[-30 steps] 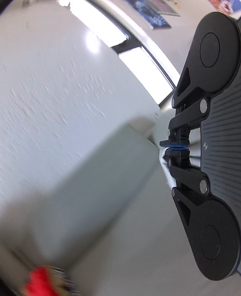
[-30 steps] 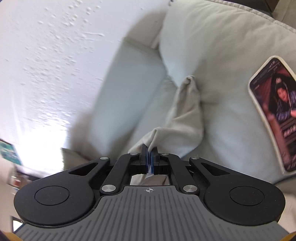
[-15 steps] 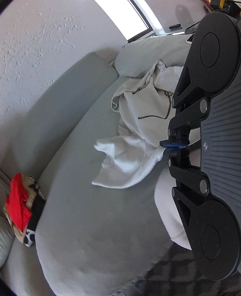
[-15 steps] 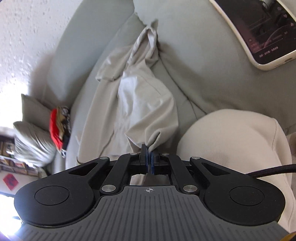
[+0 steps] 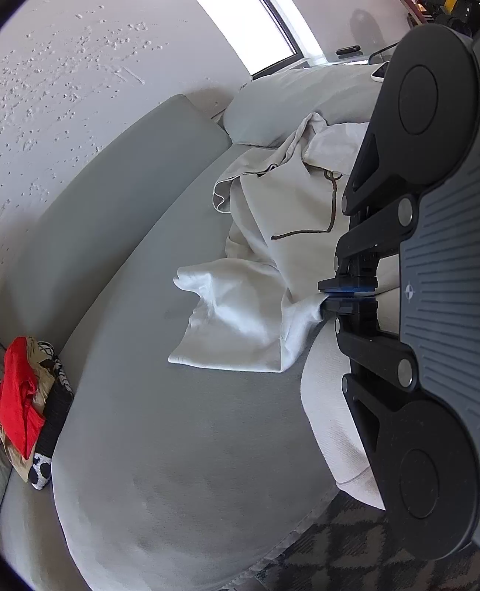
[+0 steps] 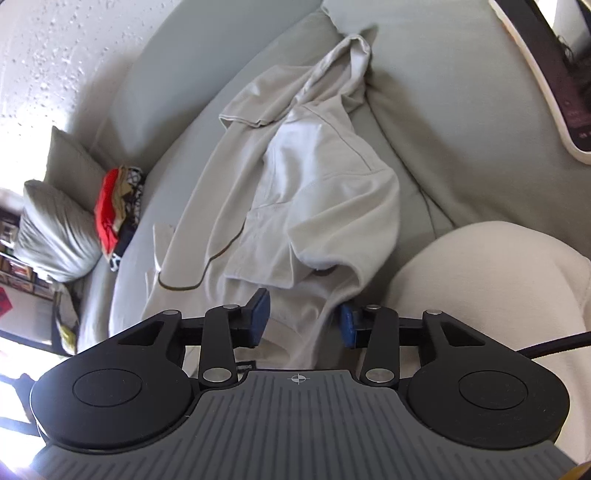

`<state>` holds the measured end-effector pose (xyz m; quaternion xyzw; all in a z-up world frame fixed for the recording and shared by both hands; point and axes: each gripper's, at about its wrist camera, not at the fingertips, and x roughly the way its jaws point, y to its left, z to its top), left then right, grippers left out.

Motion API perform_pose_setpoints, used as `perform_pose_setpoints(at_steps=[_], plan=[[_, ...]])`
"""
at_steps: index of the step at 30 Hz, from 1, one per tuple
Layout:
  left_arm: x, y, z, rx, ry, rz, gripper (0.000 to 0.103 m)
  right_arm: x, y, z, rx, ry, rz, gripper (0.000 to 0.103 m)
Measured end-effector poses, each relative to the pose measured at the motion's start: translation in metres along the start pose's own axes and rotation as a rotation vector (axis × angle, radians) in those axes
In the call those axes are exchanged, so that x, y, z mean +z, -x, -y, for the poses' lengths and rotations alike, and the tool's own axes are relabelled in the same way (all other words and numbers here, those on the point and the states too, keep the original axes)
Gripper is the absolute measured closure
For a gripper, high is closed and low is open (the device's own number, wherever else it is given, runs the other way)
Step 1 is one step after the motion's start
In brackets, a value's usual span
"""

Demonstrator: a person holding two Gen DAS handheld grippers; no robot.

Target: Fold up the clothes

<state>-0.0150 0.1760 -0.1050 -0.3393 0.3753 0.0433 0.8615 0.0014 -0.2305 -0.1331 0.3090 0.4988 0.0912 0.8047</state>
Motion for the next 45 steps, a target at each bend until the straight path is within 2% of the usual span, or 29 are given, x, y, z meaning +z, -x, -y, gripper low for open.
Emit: perform_pose_setpoints(at_steps=[1,3,7,10,13,16,18,20,23,25,27,29,31,34,37,40,41,42,43,45], plan=[[0.001,0.000,-0.001,-0.001,0.005,0.001,0.103,-0.002,-0.003,-0.001,-0.049,0.005,0.017,0.082],[0.002,-0.001,-0.001,0.000,0.007,0.001,0.103,-0.006,-0.007,-0.003,-0.132,0.029,0.035,0.103],[0.004,-0.001,0.000,0.008,-0.001,-0.005,0.102,-0.011,0.011,-0.001,-0.142,0.024,0.100,0.103],[0.007,-0.005,0.002,0.021,-0.019,-0.022,0.095,-0.009,0.034,0.018,-0.081,-0.103,0.142,0.103],[0.011,-0.012,0.009,0.018,-0.042,-0.046,0.088,-0.008,0.057,0.033,-0.061,-0.182,0.196,0.103],[0.013,-0.022,0.024,0.032,-0.096,-0.076,0.084,-0.006,0.068,0.049,-0.038,-0.242,0.199,0.103],[0.013,-0.028,0.034,0.044,-0.119,-0.099,0.071,-0.006,0.067,0.059,-0.031,-0.280,0.182,0.103],[0.011,-0.029,0.043,0.077,-0.135,-0.132,0.065,-0.009,0.061,0.069,-0.024,-0.321,0.164,0.103],[0.002,-0.021,0.049,0.127,-0.102,-0.180,0.056,-0.010,0.058,0.075,0.002,-0.341,0.161,0.103],[-0.004,-0.016,0.050,0.126,-0.069,-0.214,0.051,-0.009,0.056,0.076,0.010,-0.341,0.154,0.103],[-0.010,-0.017,0.050,0.115,-0.029,-0.248,0.041,-0.009,0.055,0.077,0.017,-0.341,0.150,0.103],[-0.012,-0.021,0.052,0.128,0.000,-0.243,0.038,-0.008,0.053,0.079,0.026,-0.347,0.148,0.102],[-0.011,-0.029,0.056,0.169,0.027,-0.215,0.038,-0.007,0.053,0.082,0.037,-0.358,0.148,0.102],[-0.008,-0.046,0.067,0.237,0.009,-0.209,0.038,-0.008,0.052,0.086,0.058,-0.376,0.150,0.102],[-0.003,-0.061,0.074,0.312,-0.004,-0.207,0.042,-0.010,0.052,0.090,0.076,-0.389,0.153,0.102],[0.002,-0.071,0.073,0.409,0.021,-0.215,0.061,-0.011,0.054,0.092,0.082,-0.387,0.153,0.102],[0.003,-0.072,0.070,0.425,0.039,-0.218,0.072,-0.011,0.054,0.092,0.083,-0.385,0.153,0.102],[0.004,-0.072,0.065,0.433,0.060,-0.222,0.087,-0.012,0.054,0.092,0.084,-0.383,0.153,0.102],[0.005,-0.071,0.060,0.433,0.084,-0.225,0.095,-0.012,0.055,0.092,0.085,-0.382,0.154,0.102],[0.006,-0.066,0.048,0.410,0.129,-0.225,0.098,-0.010,0.053,0.093,0.088,-0.381,0.153,0.102]])
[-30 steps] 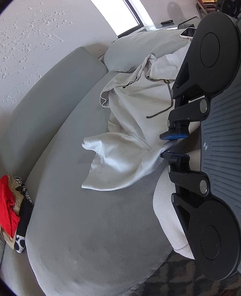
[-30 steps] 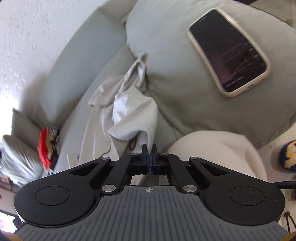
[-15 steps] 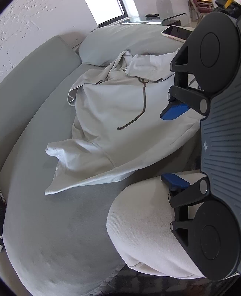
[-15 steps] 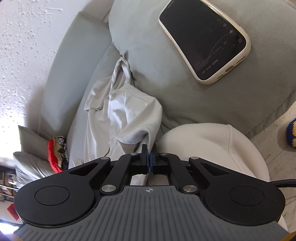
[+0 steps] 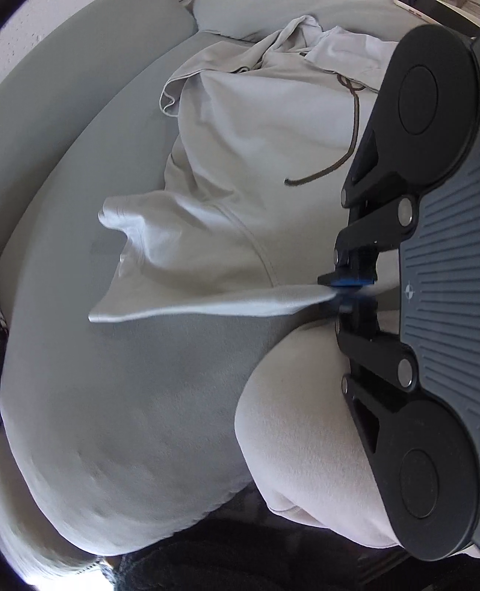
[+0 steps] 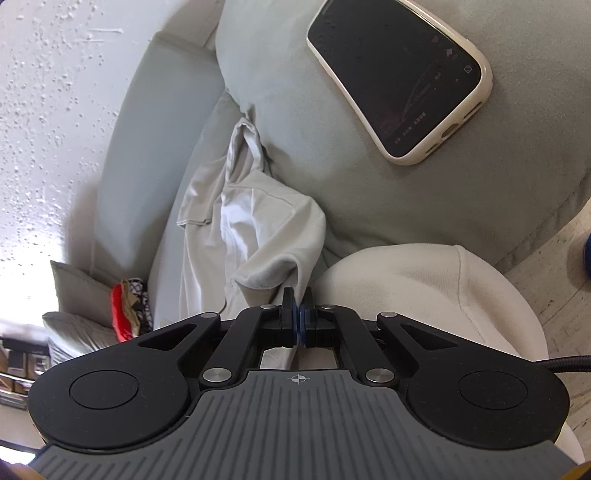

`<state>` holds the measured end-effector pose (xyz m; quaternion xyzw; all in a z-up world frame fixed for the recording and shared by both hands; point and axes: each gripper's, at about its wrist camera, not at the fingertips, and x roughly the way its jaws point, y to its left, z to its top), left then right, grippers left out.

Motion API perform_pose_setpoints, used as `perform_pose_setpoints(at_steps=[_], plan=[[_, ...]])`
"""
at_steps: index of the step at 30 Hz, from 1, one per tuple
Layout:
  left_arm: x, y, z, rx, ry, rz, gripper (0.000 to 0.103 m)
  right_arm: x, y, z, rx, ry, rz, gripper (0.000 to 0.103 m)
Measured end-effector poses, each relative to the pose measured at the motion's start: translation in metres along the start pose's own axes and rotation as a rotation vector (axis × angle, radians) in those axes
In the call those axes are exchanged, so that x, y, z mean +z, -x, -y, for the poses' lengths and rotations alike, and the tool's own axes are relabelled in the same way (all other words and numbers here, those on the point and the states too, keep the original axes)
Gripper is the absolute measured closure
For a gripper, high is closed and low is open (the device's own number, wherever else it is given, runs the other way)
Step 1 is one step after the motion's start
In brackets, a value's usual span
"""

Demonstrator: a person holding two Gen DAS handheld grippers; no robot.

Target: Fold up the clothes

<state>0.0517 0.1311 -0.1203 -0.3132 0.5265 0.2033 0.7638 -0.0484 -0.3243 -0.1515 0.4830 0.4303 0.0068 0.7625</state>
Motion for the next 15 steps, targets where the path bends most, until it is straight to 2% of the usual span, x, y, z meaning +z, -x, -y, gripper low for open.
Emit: perform_pose_setpoints(at_steps=[4,7,8,10,13,15], plan=[[-0.001,0.019,-0.015,-0.095,0.034,0.024,0.100,-0.001,0.003,-0.010,-0.032,0.028,-0.010,0.102],[0.000,0.051,-0.018,-0.182,-0.001,0.085,0.100,-0.002,0.007,-0.023,-0.024,0.039,-0.050,0.102],[0.001,0.064,-0.015,-0.225,-0.015,0.106,0.101,-0.001,0.009,-0.026,0.009,0.003,-0.075,0.102],[0.009,0.096,-0.004,-0.357,-0.042,0.151,0.101,0.004,0.015,-0.039,0.102,-0.064,-0.109,0.102],[0.028,0.160,0.018,-0.576,-0.095,0.257,0.103,0.020,0.041,-0.088,0.286,-0.058,-0.078,0.102],[0.043,0.217,0.033,-0.720,-0.138,0.378,0.103,0.035,0.076,-0.132,0.431,-0.010,0.012,0.102]])
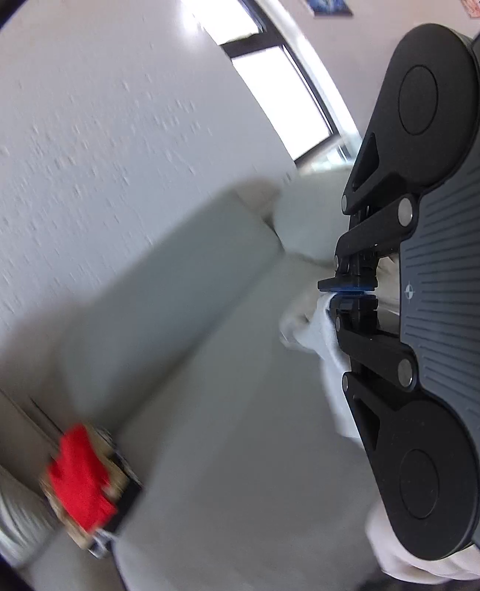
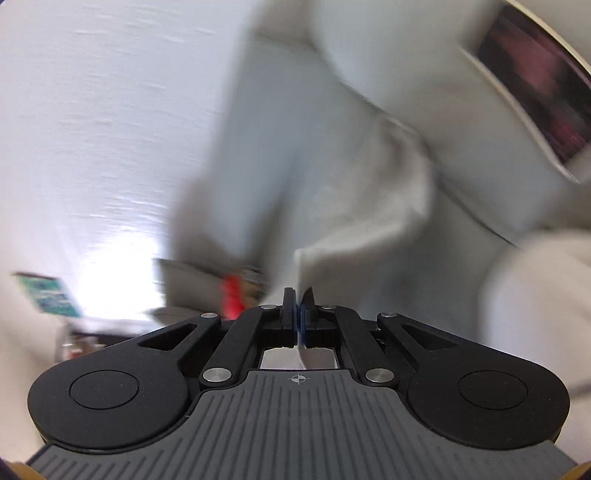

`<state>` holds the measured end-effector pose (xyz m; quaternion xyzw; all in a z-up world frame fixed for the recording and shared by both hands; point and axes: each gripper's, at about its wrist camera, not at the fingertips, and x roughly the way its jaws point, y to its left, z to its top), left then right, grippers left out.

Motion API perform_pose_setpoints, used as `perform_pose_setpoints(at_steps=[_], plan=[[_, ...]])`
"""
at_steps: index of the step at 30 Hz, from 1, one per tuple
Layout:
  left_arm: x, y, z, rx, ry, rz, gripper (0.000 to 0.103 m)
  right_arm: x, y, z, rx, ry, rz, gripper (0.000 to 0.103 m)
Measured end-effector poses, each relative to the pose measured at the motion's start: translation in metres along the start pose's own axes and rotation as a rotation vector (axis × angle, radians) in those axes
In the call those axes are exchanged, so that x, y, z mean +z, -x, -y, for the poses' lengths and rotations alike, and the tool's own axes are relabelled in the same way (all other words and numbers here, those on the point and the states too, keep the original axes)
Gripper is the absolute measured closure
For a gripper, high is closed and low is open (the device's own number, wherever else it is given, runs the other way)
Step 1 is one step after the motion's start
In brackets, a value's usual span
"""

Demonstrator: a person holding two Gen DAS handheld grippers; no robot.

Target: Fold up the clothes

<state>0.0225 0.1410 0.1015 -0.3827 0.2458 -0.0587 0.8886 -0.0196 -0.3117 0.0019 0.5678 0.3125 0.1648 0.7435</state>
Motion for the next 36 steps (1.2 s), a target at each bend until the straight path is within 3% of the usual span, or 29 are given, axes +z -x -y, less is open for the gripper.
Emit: perform_pose_setpoints(at_steps=[3,5,6,8,11,13,15,17,19,22,26,32,36], plan=[[0.039,0.047,0.060,-0.215,-0.077,0.223,0.103,0.011,0.051,-0.094,0.207,0.211,0.232,0.102],[0.040,0.082,0.085,-0.295,-0.168,0.399,0.103,-0.005,0.091,-0.140,0.225,0.388,0.457,0.102],[0.038,0.100,0.096,-0.328,-0.218,0.489,0.102,-0.012,0.102,-0.154,0.226,0.441,0.517,0.102],[0.023,0.117,0.107,-0.319,-0.282,0.599,0.102,-0.024,0.108,-0.170,0.231,0.480,0.532,0.102],[0.011,0.133,0.114,-0.315,-0.301,0.658,0.103,-0.037,0.124,-0.186,0.316,0.492,0.533,0.102],[0.007,0.151,0.111,-0.358,-0.299,0.703,0.103,-0.053,0.143,-0.194,0.363,0.542,0.601,0.102],[0.001,0.167,0.112,-0.355,-0.326,0.761,0.103,-0.067,0.152,-0.198,0.357,0.603,0.641,0.102],[0.000,0.176,0.113,-0.338,-0.323,0.765,0.103,-0.067,0.150,-0.197,0.321,0.580,0.564,0.102],[0.004,0.184,0.110,-0.352,-0.292,0.752,0.103,-0.065,0.151,-0.188,0.359,0.512,0.486,0.102],[-0.002,0.201,0.107,-0.392,-0.300,0.775,0.103,-0.083,0.174,-0.192,0.379,0.616,0.531,0.102],[-0.003,0.215,0.108,-0.362,-0.322,0.788,0.103,-0.096,0.195,-0.208,0.373,0.714,0.517,0.102],[0.023,0.198,0.097,-0.325,-0.218,0.637,0.103,-0.083,0.181,-0.215,0.383,0.692,0.480,0.102],[0.053,0.146,0.100,-0.154,-0.190,0.474,0.103,-0.049,0.116,-0.207,0.275,0.650,0.419,0.102]])
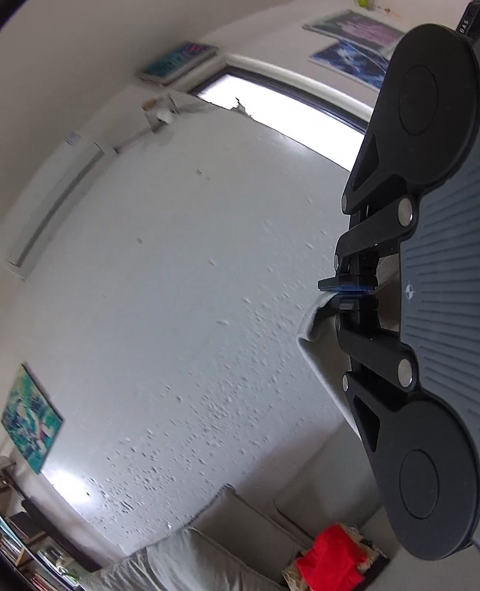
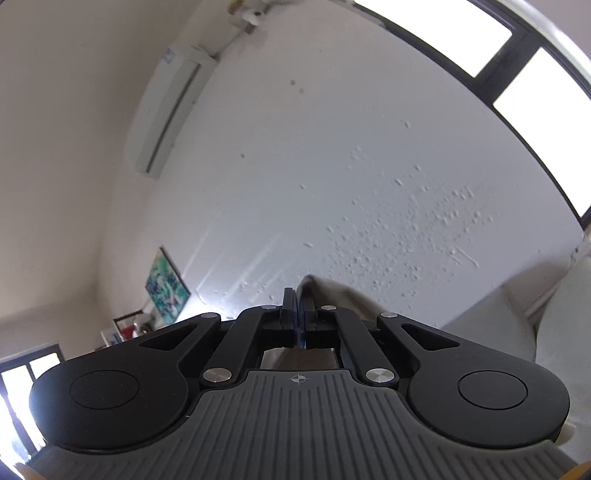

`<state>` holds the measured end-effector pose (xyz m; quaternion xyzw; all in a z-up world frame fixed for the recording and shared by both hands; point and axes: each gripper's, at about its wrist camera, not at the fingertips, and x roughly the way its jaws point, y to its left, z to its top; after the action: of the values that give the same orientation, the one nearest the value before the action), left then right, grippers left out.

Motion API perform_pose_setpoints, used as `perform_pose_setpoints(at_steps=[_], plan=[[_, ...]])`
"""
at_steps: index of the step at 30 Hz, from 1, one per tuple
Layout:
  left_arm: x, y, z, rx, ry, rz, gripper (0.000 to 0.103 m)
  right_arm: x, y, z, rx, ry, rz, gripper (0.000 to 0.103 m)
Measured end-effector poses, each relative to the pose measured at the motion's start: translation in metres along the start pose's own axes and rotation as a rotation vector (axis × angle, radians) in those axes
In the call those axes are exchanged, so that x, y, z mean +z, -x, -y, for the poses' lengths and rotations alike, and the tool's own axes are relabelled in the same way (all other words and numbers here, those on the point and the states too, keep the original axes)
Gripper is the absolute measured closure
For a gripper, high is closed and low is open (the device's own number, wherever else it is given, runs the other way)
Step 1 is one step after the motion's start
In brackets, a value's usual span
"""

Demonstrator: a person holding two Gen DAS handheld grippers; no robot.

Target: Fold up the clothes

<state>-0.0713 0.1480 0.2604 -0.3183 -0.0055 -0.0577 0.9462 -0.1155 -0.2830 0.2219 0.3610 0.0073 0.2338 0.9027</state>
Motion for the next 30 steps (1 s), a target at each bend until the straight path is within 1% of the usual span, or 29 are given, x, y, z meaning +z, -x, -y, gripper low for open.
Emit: perform_pose_setpoints(at_steps=[3,5,7,8,9,10,13,14,16,18,21,24,27,30], plan=[[-0.011,-0.079,-0.040,0.137,0.049,-0.191,0.103,-0.024,-0.085,0.064,-0.152,-0.078,-0.145,0.102],[-0.025,-0.139,-0.073,0.234,0.046,-0.300,0.103,-0.045,-0.143,0.107,-0.241,-0.078,-0.211,0.102],[-0.037,-0.189,-0.095,0.329,0.007,-0.341,0.103,-0.058,-0.194,0.135,-0.312,-0.016,-0.222,0.102],[-0.040,-0.207,-0.102,0.366,-0.005,-0.341,0.103,-0.059,-0.214,0.139,-0.337,0.019,-0.220,0.102],[-0.038,-0.219,-0.103,0.374,-0.012,-0.321,0.103,-0.056,-0.230,0.141,-0.347,0.044,-0.208,0.102],[-0.032,-0.225,-0.097,0.354,-0.041,-0.276,0.103,-0.049,-0.235,0.138,-0.332,0.058,-0.181,0.102],[-0.007,-0.222,-0.067,0.258,-0.169,-0.126,0.103,-0.022,-0.235,0.119,-0.261,0.105,-0.090,0.102],[-0.003,-0.220,-0.059,0.237,-0.198,-0.095,0.103,-0.019,-0.229,0.115,-0.247,0.129,-0.077,0.102],[-0.006,-0.216,-0.056,0.224,-0.220,-0.085,0.103,-0.017,-0.219,0.109,-0.229,0.169,-0.061,0.102],[-0.019,-0.214,-0.065,0.228,-0.213,-0.104,0.102,-0.033,-0.211,0.120,-0.246,0.162,-0.095,0.102],[-0.055,-0.220,-0.095,0.279,-0.202,-0.169,0.102,-0.070,-0.209,0.159,-0.303,0.098,-0.190,0.102],[-0.098,-0.225,-0.133,0.349,-0.168,-0.268,0.103,-0.119,-0.202,0.203,-0.384,0.014,-0.276,0.102],[-0.148,-0.220,-0.172,0.422,-0.138,-0.372,0.103,-0.175,-0.188,0.247,-0.489,-0.056,-0.354,0.103],[-0.200,-0.209,-0.213,0.521,-0.093,-0.491,0.103,-0.223,-0.174,0.285,-0.592,-0.127,-0.437,0.103]])
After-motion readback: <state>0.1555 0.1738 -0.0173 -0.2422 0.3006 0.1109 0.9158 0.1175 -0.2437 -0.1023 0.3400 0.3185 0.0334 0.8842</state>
